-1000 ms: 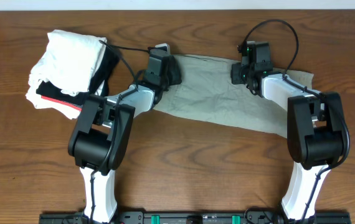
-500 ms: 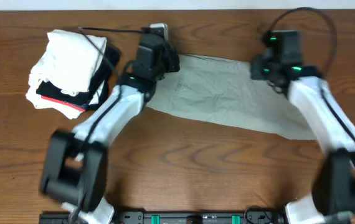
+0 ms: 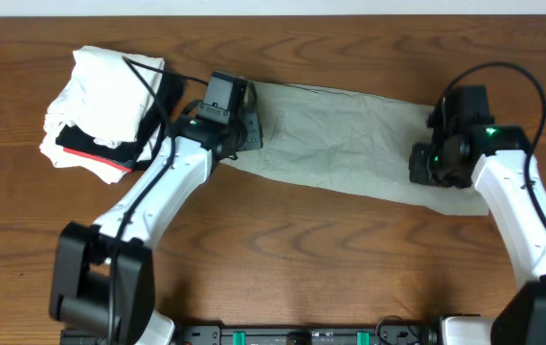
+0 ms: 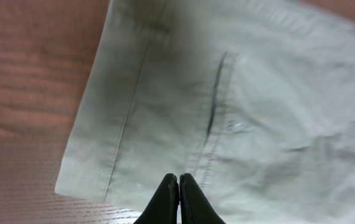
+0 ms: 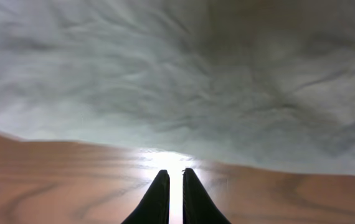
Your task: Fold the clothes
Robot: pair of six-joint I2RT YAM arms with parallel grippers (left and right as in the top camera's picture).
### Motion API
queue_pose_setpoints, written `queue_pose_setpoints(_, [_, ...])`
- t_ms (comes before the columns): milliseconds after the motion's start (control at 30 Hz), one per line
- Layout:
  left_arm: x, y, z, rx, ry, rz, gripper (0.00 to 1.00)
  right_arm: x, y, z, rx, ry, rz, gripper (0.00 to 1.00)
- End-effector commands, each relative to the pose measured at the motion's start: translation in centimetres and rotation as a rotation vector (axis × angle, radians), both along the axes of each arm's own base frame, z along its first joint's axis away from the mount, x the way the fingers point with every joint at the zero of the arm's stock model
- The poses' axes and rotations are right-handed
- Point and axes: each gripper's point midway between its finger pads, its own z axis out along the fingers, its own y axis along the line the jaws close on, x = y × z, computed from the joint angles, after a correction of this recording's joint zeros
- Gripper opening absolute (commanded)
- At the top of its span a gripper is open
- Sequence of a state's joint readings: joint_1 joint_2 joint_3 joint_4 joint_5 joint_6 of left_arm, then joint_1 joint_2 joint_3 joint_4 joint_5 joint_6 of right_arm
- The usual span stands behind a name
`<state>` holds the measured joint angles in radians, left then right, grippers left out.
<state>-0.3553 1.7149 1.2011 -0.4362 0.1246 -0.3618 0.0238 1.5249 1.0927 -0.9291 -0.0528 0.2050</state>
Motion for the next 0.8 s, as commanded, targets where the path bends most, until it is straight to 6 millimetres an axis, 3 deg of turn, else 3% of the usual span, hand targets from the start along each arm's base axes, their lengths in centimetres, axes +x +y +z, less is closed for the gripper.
queue_pose_setpoints(0, [-0.5,0.3,-2.7,0.032,0.061,-0.005,0.06,-1.4,-1.0,-3.1,0.000,0.048,-0.057,0.08])
queue_pose_setpoints(200, [-0.7,1.3,-6.6,0.107,0.138,0.016,0.06,-2.8,-3.5,-7.7,-0.035,0.024,-0.186,0.13])
queue_pose_setpoints(367, [-1.1,2.1,-8.9,0.160,0.183,0.030,0.06,-3.1,-5.4,-8.6,-0.037,0.003,-0.254,0.13])
queue_pose_setpoints(433, [-1.5,2.2,-8.9,0.166,0.199,0.028,0.06,-3.1,-5.6,-8.6,-0.028,0.003,-0.266,0.04])
queue_pose_setpoints(533, [-1.1,2.0,-7.0,0.149,0.154,0.030,0.06,-2.1,-5.8,-7.4,0.000,-0.020,-0.271,0.02])
queue_pose_setpoints(700, [-0.2,1.7,0.5,0.076,-0.018,0.046,0.07,0.5,-5.8,-2.6,0.037,-0.113,-0.216,0.17])
queue_pose_setpoints(733, [-0.2,1.7,1.8,0.065,-0.048,0.047,0.17,0.8,-6.0,-1.7,0.027,-0.126,-0.206,0.34])
queue_pose_setpoints(767, [-0.3,1.8,3.2,0.054,-0.077,0.049,0.36,1.1,-6.4,-0.7,0.008,-0.137,-0.205,0.55])
